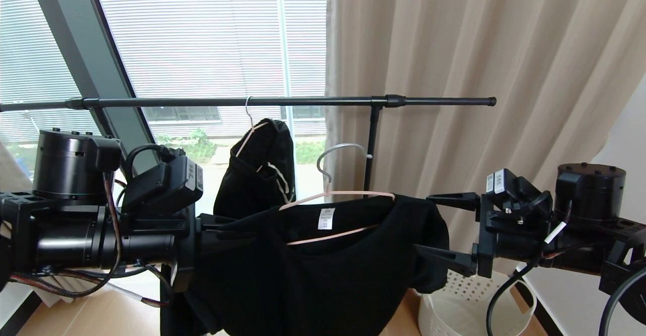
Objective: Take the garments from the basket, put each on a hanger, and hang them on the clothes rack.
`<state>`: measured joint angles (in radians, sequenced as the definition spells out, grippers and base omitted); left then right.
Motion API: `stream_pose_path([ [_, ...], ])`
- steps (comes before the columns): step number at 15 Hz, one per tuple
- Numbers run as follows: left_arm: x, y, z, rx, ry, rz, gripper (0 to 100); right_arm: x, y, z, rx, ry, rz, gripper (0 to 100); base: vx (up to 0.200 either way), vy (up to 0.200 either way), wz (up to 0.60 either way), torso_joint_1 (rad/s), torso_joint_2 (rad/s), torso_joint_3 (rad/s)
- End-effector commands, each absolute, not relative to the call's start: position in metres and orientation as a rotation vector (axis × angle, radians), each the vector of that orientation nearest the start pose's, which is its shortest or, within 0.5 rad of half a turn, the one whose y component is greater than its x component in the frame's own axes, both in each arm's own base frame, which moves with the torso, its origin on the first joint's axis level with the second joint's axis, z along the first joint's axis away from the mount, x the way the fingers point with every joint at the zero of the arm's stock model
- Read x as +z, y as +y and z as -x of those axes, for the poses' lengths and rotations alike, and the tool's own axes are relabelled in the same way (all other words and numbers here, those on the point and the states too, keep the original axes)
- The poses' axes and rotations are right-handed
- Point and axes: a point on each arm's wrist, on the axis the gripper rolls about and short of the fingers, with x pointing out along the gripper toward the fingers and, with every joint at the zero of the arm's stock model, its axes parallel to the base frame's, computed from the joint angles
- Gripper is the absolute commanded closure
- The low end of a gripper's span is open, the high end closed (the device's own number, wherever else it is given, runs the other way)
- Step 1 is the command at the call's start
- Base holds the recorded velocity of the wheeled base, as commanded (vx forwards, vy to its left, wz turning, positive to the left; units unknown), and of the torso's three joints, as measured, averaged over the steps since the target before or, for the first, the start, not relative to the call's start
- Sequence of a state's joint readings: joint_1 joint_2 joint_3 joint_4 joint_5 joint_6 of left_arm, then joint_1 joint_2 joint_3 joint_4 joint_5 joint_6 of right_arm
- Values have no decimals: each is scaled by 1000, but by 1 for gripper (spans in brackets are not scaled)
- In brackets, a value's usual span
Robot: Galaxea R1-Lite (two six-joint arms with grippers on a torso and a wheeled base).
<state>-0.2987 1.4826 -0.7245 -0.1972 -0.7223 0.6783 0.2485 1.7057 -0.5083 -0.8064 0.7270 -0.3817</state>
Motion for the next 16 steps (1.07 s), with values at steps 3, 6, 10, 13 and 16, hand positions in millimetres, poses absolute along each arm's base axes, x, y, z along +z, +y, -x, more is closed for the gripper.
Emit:
stream_pose_path([
  [3, 191, -77, -208, -1112, 191, -457, 100, 122, 76, -255, 1010, 218, 245, 0, 0, 0, 0, 0, 0, 0],
  [6, 196, -75, -201, -1106, 176, -447, 100, 110, 75, -261, 1006, 265, 231, 0, 0, 0, 0, 0, 0, 0],
  [10, 205, -73, -193, -1093, 154, -426, 100, 89, 77, -269, 1013, 339, 213, 0, 0, 0, 0, 0, 0, 0],
  [13, 209, -71, -189, -1089, 144, -406, 100, 87, 77, -275, 1007, 341, 210, 0, 0, 0, 0, 0, 0, 0],
  [16, 210, -71, -186, -1109, 139, -393, 100, 86, 74, -278, 994, 344, 209, 100, 0, 0, 0, 0, 0, 0],
])
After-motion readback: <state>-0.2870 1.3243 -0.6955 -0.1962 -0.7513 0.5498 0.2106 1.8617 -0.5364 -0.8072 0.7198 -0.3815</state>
